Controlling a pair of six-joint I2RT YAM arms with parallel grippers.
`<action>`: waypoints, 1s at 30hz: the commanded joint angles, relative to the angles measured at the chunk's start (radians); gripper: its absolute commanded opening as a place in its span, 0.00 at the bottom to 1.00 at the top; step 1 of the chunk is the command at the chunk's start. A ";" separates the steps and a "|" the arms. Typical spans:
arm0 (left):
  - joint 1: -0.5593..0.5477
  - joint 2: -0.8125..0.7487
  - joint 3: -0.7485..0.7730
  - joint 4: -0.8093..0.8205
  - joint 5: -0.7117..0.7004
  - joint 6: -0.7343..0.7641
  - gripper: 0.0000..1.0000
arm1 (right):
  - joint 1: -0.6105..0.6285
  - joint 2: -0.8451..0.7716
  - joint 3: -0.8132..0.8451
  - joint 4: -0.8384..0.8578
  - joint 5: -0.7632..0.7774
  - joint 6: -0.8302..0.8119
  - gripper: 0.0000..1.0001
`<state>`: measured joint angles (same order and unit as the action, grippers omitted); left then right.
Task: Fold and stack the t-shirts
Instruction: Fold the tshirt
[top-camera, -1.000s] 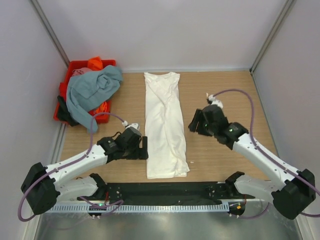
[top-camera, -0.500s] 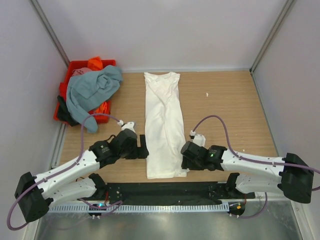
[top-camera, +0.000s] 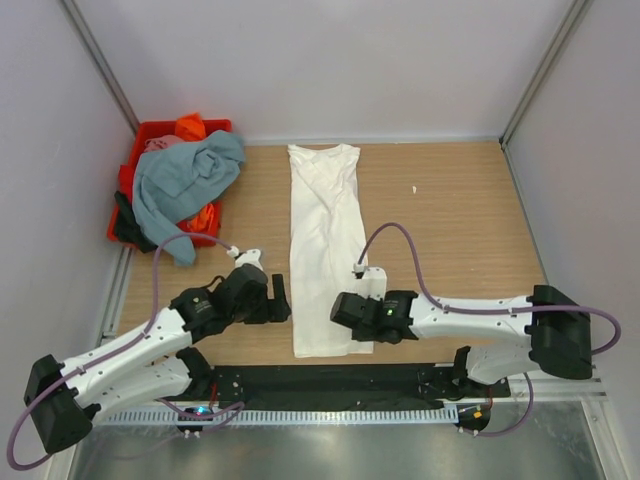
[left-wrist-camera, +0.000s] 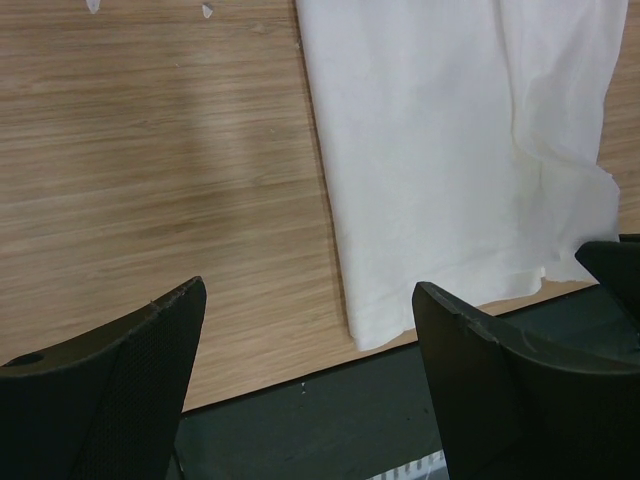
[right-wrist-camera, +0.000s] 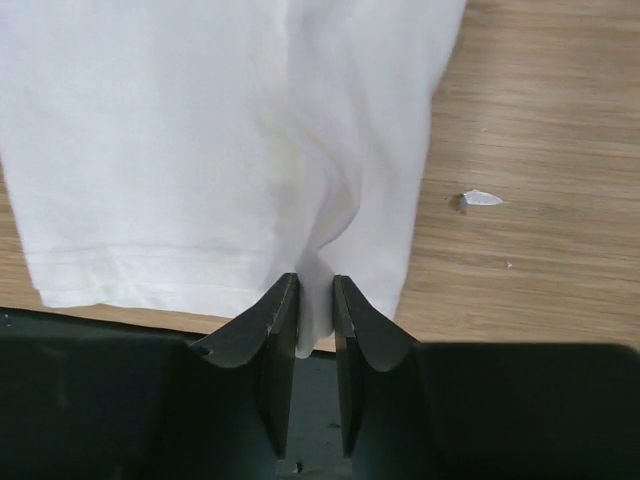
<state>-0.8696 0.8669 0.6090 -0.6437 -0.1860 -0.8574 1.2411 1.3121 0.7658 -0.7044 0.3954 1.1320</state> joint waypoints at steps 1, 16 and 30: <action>-0.003 -0.017 -0.008 -0.007 -0.027 -0.011 0.85 | 0.052 0.068 0.148 -0.113 0.141 0.008 0.27; -0.005 -0.022 -0.046 -0.002 -0.015 -0.042 0.85 | 0.175 0.348 0.392 -0.262 0.204 -0.067 0.88; -0.136 0.102 -0.054 0.119 -0.009 -0.132 0.85 | -0.142 -0.384 -0.158 0.063 -0.024 0.022 0.89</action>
<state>-0.9649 0.9257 0.5655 -0.6098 -0.1871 -0.9417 1.1484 0.9768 0.7414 -0.7303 0.4988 1.1030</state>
